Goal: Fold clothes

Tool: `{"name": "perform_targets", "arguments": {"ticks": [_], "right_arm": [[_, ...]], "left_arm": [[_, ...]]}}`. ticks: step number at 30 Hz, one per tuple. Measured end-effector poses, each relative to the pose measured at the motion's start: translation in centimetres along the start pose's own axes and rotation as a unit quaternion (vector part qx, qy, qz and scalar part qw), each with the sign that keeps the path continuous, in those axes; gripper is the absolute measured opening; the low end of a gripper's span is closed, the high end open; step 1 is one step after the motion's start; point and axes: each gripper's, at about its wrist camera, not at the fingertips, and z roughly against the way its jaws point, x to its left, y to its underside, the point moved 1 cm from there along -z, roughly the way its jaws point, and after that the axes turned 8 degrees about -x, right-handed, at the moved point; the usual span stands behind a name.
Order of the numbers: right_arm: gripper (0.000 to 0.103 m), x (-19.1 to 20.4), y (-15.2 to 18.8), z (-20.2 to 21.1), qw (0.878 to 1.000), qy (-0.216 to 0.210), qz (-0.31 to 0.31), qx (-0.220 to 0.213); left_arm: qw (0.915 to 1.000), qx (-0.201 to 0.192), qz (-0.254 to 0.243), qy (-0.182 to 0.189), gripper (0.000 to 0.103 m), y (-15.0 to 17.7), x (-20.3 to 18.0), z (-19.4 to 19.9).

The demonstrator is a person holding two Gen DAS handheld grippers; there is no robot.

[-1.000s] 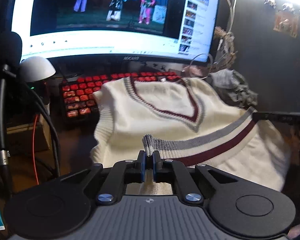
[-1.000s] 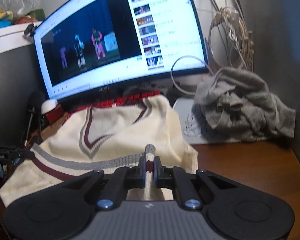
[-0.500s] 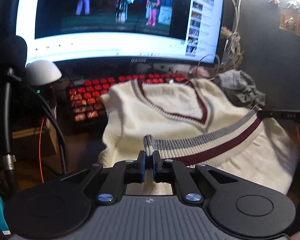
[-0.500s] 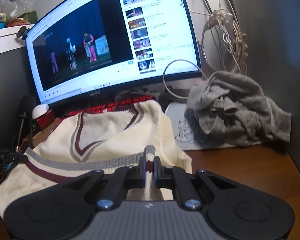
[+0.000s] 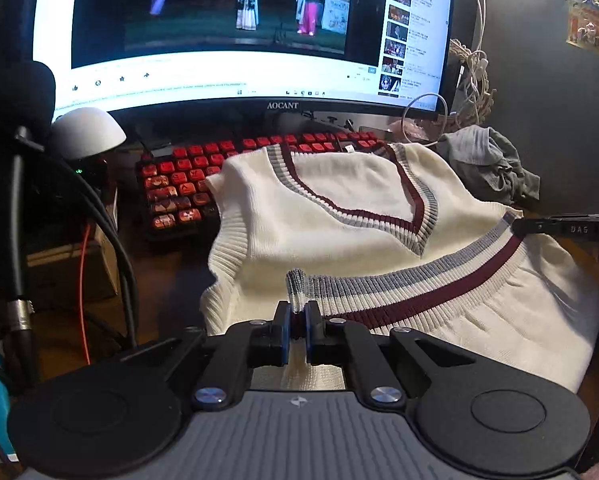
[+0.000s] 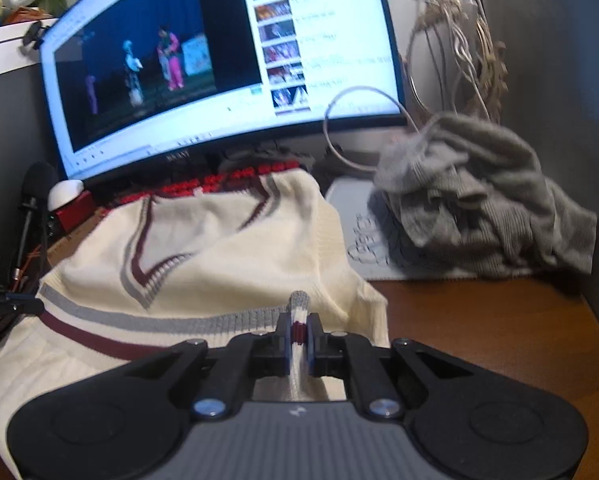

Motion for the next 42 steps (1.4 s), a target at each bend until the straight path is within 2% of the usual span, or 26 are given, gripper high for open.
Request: {"name": "perform_targets", "arguments": {"ticks": [4,5,6,7,8,13,15,18,21,23,25,30,33,37,39,42], "right_arm": [[0.008,-0.3,0.5,-1.3,1.000,0.012,0.001,0.027],[0.010,-0.4,0.6,-1.5,0.999,0.015,0.002,0.029],[0.013,-0.3,0.5,-1.4,0.999,0.021,0.007,0.031],[0.026,-0.1,0.4,-1.2,0.999,0.028,0.012,0.029],[0.032,0.0,0.2,-0.9,0.999,0.037,0.020,0.020],[0.031,2.2,-0.5,1.4,0.993,0.076,0.089,-0.026],[0.031,3.5,-0.6,2.3,0.992,0.066,0.101,-0.043],[0.031,5.6,-0.7,2.7,0.996,0.011,0.081,-0.047],[0.029,8.3,0.2,1.2,0.995,-0.051,0.078,-0.032],[0.027,10.0,0.8,-0.5,0.994,-0.065,0.088,-0.012],[0.021,11.1,1.4,-1.9,0.993,-0.071,0.098,0.006],[0.021,12.6,2.8,-4.2,0.989,-0.072,0.123,0.043],[0.020,12.8,3.4,-4.5,0.990,-0.063,0.122,0.039],[0.020,12.8,3.4,-4.3,0.989,-0.060,0.128,0.040],[0.020,12.5,3.3,-4.1,0.989,-0.059,0.133,0.040],[0.021,10.8,2.9,-3.3,0.991,-0.042,0.120,0.038]], "left_arm": [[0.9996,0.021,-0.017,-0.008,0.011,0.7,-0.2,-1.3],[0.9995,0.021,-0.022,-0.014,0.015,0.6,-0.3,-1.2],[0.9993,0.021,-0.026,-0.019,0.019,0.5,-0.4,-1.1],[0.9991,0.019,-0.030,-0.025,0.024,0.4,-0.4,-0.9],[0.9987,0.013,-0.037,-0.033,0.032,0.3,-0.5,-0.5],[0.9939,-0.032,-0.070,-0.079,0.033,-0.6,-1.9,1.9],[0.9940,-0.053,-0.071,-0.064,0.033,-1.1,-3.0,2.5],[0.9949,-0.075,-0.066,-0.013,0.033,-1.4,-5.6,2.1],[0.9948,-0.054,-0.084,0.020,0.033,-1.1,-8.3,-0.8],[0.9947,-0.037,-0.089,0.035,0.032,-0.9,-9.5,-2.7],[0.9942,-0.022,-0.097,0.041,0.032,-0.7,-10.2,-4.3],[0.9939,-0.004,-0.104,0.038,0.031,-0.1,-10.5,-6.4],[0.9950,-0.004,-0.091,0.040,0.033,0.1,-10.2,-6.5],[0.9944,-0.004,-0.099,0.035,0.037,0.2,-10.1,-6.0],[0.9953,-0.002,-0.092,0.031,0.044,0.3,-9.5,-5.5],[0.9971,0.000,-0.073,0.022,0.049,0.6,-7.8,-4.6]]}}
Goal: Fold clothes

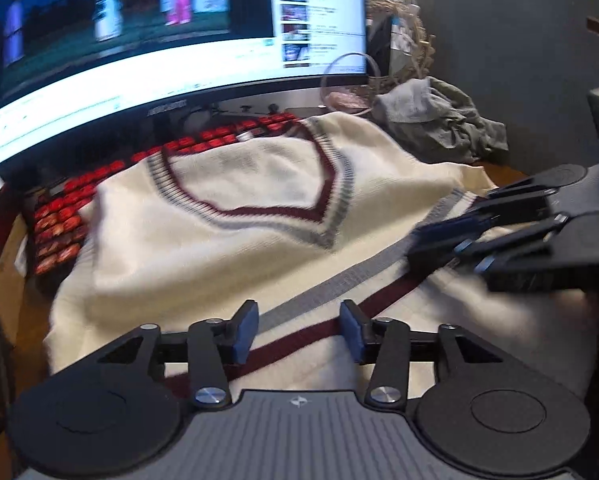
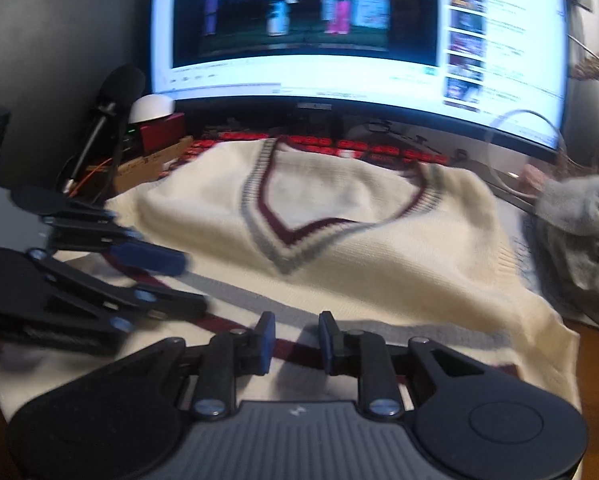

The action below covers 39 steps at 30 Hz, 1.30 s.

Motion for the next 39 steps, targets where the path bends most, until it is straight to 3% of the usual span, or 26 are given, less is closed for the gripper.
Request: {"name": "perform_targets", "arguments": {"ticks": [9,13,16,21,26,31,34,39], "right_arm": [[0.020,-7.2,0.8,2.9,0.994,0.081,-0.067,-0.007],[0.020,-8.5,1.0,3.3,0.993,0.082,-0.089,-0.011],[0.020,-8.3,0.9,3.7,0.992,0.091,-0.084,-0.012],[0.025,-6.7,1.2,5.2,0.993,0.071,-0.090,-0.020],[0.030,-4.8,2.2,5.3,0.996,0.063,-0.062,-0.009],[0.031,-5.6,3.2,7.1,0.993,0.097,-0.062,-0.009],[0.030,-5.3,3.3,8.3,0.990,0.114,-0.081,-0.022],[0.031,-1.0,2.5,8.5,0.991,0.053,-0.097,-0.080]], "left_arm": [[0.9981,-0.001,0.048,-0.039,0.048,1.3,4.2,2.2],[0.9978,0.000,0.048,-0.045,0.048,1.3,4.5,2.6],[0.9977,-0.004,0.047,-0.049,0.048,1.2,4.3,3.5],[0.9983,-0.010,0.048,-0.031,0.048,1.5,3.0,4.5],[0.9991,0.002,0.003,-0.043,0.049,2.7,1.6,4.8],[0.9972,-0.008,0.051,-0.054,0.048,3.8,3.3,7.0],[0.9959,-0.035,0.072,-0.042,0.045,3.3,2.6,7.9],[0.9964,-0.072,0.044,-0.001,0.047,1.7,-1.3,6.8]]}}
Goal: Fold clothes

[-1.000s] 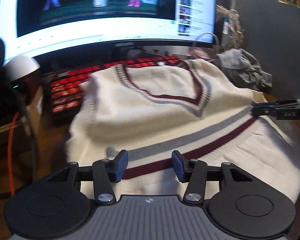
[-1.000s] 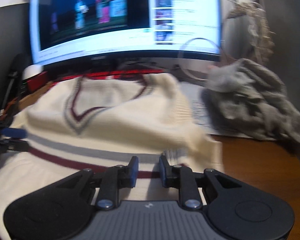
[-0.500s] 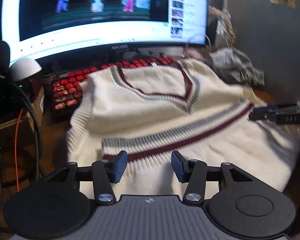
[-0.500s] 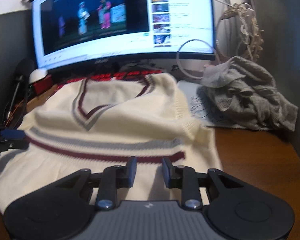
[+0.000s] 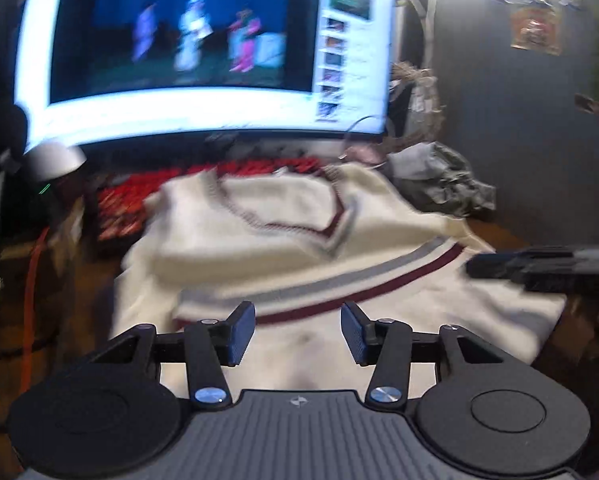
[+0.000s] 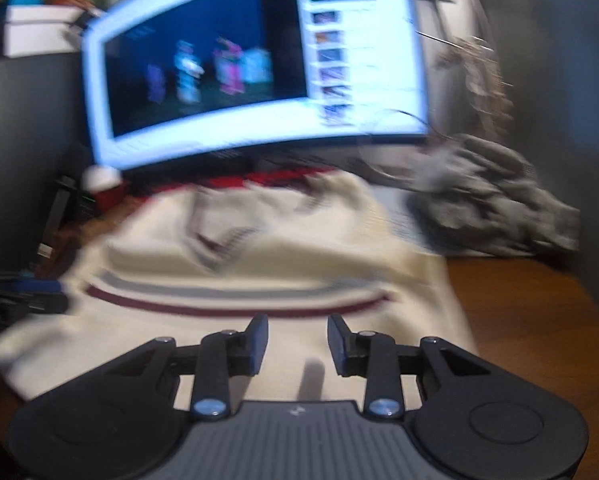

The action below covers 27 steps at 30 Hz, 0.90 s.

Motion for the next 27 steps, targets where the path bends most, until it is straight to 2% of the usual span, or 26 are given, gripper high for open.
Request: {"name": "perform_targets", "arguments": {"ticks": [4,7,9,13,19,27], "right_arm": [[0.031,3.6,0.9,-1.4,0.999,-0.037,0.029,0.024],[0.031,4.7,1.9,-1.3,0.997,-0.041,0.048,0.042],[0.032,4.8,2.6,-0.6,0.997,-0.032,0.057,0.044],[0.036,5.0,3.5,1.4,0.996,-0.026,0.081,0.033],[0.036,6.2,4.4,4.4,0.997,-0.031,0.063,-0.004],[0.037,7.7,6.7,6.0,0.995,-0.029,0.087,-0.027]], "left_arm": [[0.9992,0.010,-0.031,0.022,0.047,1.1,-3.1,-1.3],[0.9973,0.028,-0.064,0.024,0.047,2.8,-4.7,-1.0],[0.9971,0.021,-0.071,0.018,0.048,3.5,-5.0,-0.2],[0.9971,0.022,-0.071,0.020,0.048,3.7,-5.2,1.4],[0.9934,-0.002,-0.114,0.013,0.050,5.1,-7.3,3.7],[0.9944,-0.022,-0.104,0.000,0.053,6.4,-7.8,4.4]]}}
